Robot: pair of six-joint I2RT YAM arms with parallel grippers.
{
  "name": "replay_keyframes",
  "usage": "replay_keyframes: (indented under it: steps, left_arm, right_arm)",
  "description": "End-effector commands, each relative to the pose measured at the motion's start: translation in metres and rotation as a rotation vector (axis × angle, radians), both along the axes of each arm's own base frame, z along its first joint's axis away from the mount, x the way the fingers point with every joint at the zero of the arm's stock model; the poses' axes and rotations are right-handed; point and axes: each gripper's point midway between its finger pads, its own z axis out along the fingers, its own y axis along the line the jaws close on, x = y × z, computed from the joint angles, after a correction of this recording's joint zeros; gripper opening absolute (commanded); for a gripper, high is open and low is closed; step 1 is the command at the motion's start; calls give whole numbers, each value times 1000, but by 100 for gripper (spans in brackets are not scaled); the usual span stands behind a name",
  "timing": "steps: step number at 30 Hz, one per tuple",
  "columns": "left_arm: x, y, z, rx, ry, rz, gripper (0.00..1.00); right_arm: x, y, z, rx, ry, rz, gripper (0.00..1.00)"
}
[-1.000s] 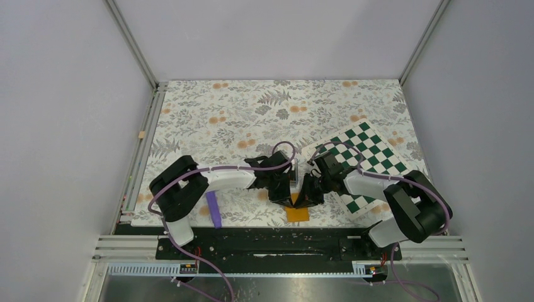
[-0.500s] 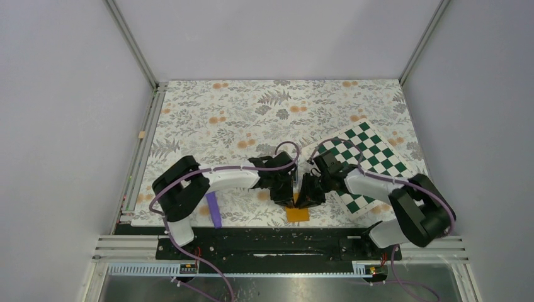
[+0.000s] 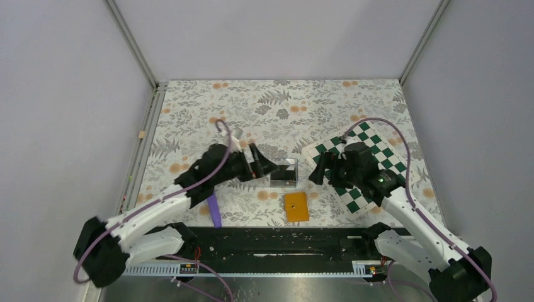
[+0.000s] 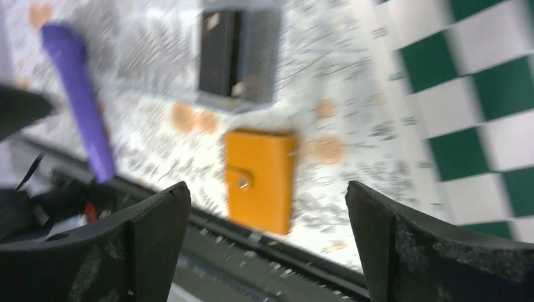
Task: Put the credit cards into the card holder
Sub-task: Reset both arms
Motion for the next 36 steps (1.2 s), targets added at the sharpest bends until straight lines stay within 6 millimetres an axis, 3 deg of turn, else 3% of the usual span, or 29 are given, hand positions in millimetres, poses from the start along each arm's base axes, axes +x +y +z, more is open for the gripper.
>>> replay_keyframes:
  steps: [1,5,9,11,13,16,20,22,26,31,32,36]
  left_arm:
    - [37,63,37,-1,-257,189,99]
    - [71,152,26,244,-457,487,99]
    - [89,218,10,523,-606,704,99]
    - [98,246,-2,639,-616,781,99]
    - [113,261,-7,660,-597,805,99]
    - [145,271,-9,653,-582,786,99]
    - [177,282,-4,795,-673,756,99]
    - [185,288,-18,835,-670,719,99]
    - [181,296,-43,788,-666,708,99]
    - [176,305,-36,653,-841,740,99]
    - [175,306,-40,664,-821,732,99]
    - [177,306,-39,661,-826,735,99]
  right_arm:
    - [27,-78,-10,-298,-109,-209,100]
    - [52,-129,-8,-478,-252,-371,99]
    - [85,-151,-4,-550,-500,-468,99]
    - [97,-159,-2,-599,-576,-478,100]
    - [110,-164,-7,-665,-635,-451,100]
    - [119,-178,-29,-712,-644,-464,99]
    - [134,-179,-31,-659,-653,-443,99]
    - [143,-182,-27,-622,-665,-465,100]
    - [161,-189,-26,-531,-654,-515,99]
    - [185,-190,-27,-507,-712,-503,99]
    - [179,-188,-37,-477,-714,-490,99]
    - [178,-192,-37,-463,-742,-509,99]
